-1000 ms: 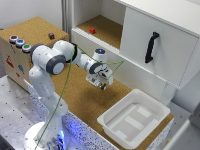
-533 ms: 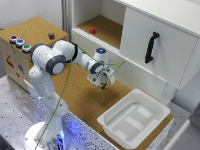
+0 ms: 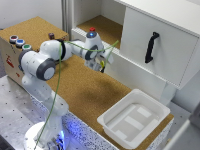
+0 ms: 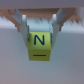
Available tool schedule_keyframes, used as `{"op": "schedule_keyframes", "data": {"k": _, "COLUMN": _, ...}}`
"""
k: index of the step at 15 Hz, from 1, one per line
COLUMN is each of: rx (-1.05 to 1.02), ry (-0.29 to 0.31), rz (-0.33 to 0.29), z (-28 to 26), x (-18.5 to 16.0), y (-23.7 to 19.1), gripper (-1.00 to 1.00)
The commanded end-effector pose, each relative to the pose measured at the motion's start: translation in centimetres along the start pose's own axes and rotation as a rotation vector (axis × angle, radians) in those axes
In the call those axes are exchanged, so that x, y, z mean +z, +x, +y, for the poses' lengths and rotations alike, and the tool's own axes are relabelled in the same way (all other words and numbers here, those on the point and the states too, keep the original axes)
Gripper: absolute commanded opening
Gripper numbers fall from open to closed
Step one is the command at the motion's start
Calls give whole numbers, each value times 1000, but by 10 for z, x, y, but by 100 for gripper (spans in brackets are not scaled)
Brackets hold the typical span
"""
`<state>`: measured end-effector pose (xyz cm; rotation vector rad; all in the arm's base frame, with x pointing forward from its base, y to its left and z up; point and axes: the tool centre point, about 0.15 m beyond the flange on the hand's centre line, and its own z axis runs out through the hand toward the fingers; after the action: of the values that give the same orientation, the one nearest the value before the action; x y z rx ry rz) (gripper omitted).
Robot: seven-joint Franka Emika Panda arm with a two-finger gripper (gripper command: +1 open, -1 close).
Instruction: Put the yellow object inside the left cabinet
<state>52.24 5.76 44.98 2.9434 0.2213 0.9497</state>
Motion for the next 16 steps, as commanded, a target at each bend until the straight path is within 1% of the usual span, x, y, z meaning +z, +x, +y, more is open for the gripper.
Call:
{"op": "schedule_keyframes", "data": {"k": 1, "rx": -44, "ry": 49, "rz": -9, "z": -23, "x": 3, "y": 109, "gripper": -100}}
{"op": "schedule_keyframes", "data": {"k": 2, "rx": -47, "ry": 61, "rz": -2, "z": -24, "x": 4, "y": 121, "gripper": -100}}
{"op": "schedule_keyframes", "data": {"k": 3, "rx": -46, "ry": 46, "rz": 12, "z": -26, "x": 6, "y": 131, "gripper": -100}}
{"op": "schedule_keyframes", "data": {"k": 4, "rx": -59, "ry": 59, "rz": 33, "z": -27, "x": 9, "y": 145, "gripper": -100}}
{"op": "schedule_keyframes", "data": {"k": 5, "rx": -48, "ry": 48, "rz": 39, "z": -24, "x": 16, "y": 156, "gripper": -100}}
{"op": "schedule_keyframes", "data": {"k": 6, "rx": -42, "ry": 42, "rz": 35, "z": -25, "x": 24, "y": 164, "gripper": -100}}
{"op": "schedule_keyframes", "data": {"k": 7, "rx": -31, "ry": 38, "rz": 8, "z": -26, "x": 35, "y": 168, "gripper": -100}}
{"op": "schedule_keyframes", "data": {"k": 10, "rx": -12, "ry": 43, "rz": -28, "z": -30, "x": 50, "y": 155, "gripper": -100}}
{"op": "schedule_keyframes", "data": {"k": 11, "rx": 5, "ry": 57, "rz": -39, "z": -34, "x": 55, "y": 150, "gripper": -100}}
{"op": "schedule_keyframes", "data": {"k": 12, "rx": 14, "ry": 57, "rz": -43, "z": -37, "x": 59, "y": 149, "gripper": -100}}
{"op": "schedule_keyframes", "data": {"k": 13, "rx": 8, "ry": 44, "rz": -30, "z": -42, "x": 60, "y": 149, "gripper": -100}}
{"op": "schedule_keyframes", "data": {"k": 14, "rx": 1, "ry": 36, "rz": -30, "z": -45, "x": 58, "y": 147, "gripper": 100}}
{"op": "schedule_keyframes", "data": {"k": 16, "rx": 3, "ry": -11, "rz": 7, "z": -46, "x": 39, "y": 138, "gripper": 100}}
